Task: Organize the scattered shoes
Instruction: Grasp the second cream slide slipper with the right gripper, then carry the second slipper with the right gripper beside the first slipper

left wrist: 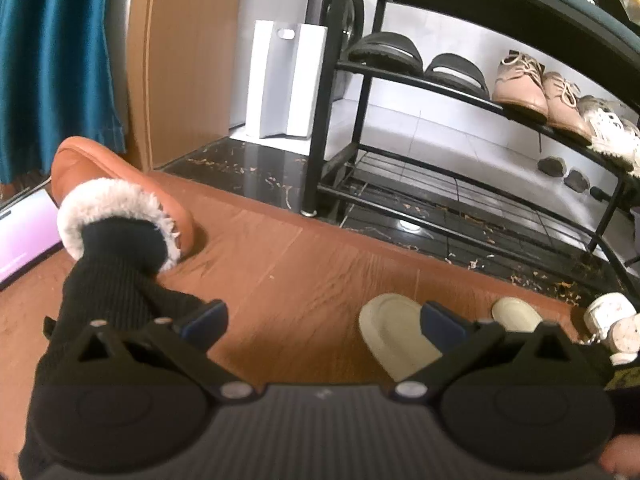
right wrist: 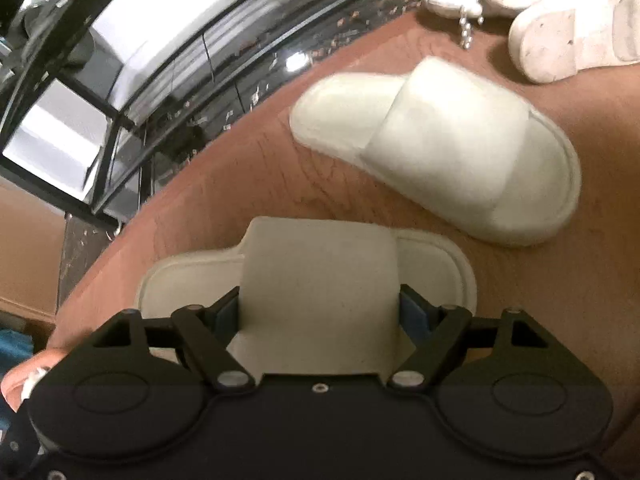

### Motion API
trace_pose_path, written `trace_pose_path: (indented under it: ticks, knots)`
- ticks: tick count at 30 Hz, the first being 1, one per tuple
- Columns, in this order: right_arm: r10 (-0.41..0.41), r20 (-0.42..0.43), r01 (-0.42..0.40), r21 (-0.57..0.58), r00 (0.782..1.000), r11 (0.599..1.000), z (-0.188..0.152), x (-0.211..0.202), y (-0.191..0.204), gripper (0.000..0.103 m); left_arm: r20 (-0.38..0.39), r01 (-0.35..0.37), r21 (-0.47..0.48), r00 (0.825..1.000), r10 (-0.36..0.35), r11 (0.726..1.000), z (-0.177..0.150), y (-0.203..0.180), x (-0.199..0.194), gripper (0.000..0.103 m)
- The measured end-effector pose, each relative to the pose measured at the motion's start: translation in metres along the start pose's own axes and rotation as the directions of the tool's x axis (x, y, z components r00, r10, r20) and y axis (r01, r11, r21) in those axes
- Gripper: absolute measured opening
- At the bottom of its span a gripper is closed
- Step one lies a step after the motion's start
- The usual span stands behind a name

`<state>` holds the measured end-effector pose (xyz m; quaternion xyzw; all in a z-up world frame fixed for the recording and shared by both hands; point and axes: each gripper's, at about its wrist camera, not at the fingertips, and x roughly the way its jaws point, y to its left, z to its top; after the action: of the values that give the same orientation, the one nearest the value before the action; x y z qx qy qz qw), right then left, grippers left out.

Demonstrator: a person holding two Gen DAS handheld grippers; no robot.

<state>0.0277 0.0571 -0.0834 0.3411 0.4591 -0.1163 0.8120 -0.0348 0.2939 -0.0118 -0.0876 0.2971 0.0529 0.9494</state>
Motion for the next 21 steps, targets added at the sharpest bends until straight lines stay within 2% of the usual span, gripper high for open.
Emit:
trace_pose_path:
  ticks: [2,5,9,11,14,15,17,20,21]
  knots:
    - [0.018,-0.055,-0.017,0.03,0.998,0.999,0.0,0.007,-0.001,0.102,-0.01,0.001,0.004,1.0,-0.001,1.0,0.0,-0.001,0.002,0.102]
    - [0.019,-0.1,-0.017,0.022,0.995,1.0,0.002,0.007,0.0,0.103,-0.031,0.0,0.007,1.0,0.0,1.0,-0.001,-0.002,0.006,0.102]
    - [0.046,-0.189,-0.068,-0.11,0.981,0.992,0.013,-0.01,-0.002,0.103,-0.044,0.001,-0.013,0.999,-0.002,1.0,0.0,0.001,0.007,0.102]
    - [0.081,-0.207,-0.14,-0.29,0.975,0.947,0.018,-0.021,0.0,0.103,-0.045,0.003,-0.027,0.999,-0.004,1.0,0.0,0.002,0.008,0.102]
    - [0.132,-0.201,-0.221,-0.537,0.971,0.814,0.022,-0.032,0.004,0.103,-0.056,0.005,-0.036,0.998,-0.007,0.999,-0.001,0.0,0.012,0.102]
    - [0.158,-0.169,-0.23,-0.629,0.973,0.743,0.021,-0.036,0.006,0.103,-0.062,0.005,-0.035,0.998,-0.007,0.999,-0.002,-0.001,0.013,0.102]
    - [0.254,-0.131,-0.26,-0.768,0.958,0.585,0.019,-0.041,0.006,0.103,-0.068,0.0,-0.021,0.998,-0.002,1.0,-0.003,-0.003,0.013,0.102]
    - [0.343,-0.103,-0.253,-0.868,0.934,0.427,0.014,-0.04,0.006,0.103,-0.071,-0.008,-0.002,0.997,0.007,1.0,-0.005,-0.006,0.013,0.102]
    - [0.368,-0.102,-0.24,-0.905,0.924,0.352,0.01,-0.037,0.007,0.103,-0.07,-0.01,0.003,0.997,0.01,1.0,-0.005,-0.006,0.013,0.102]
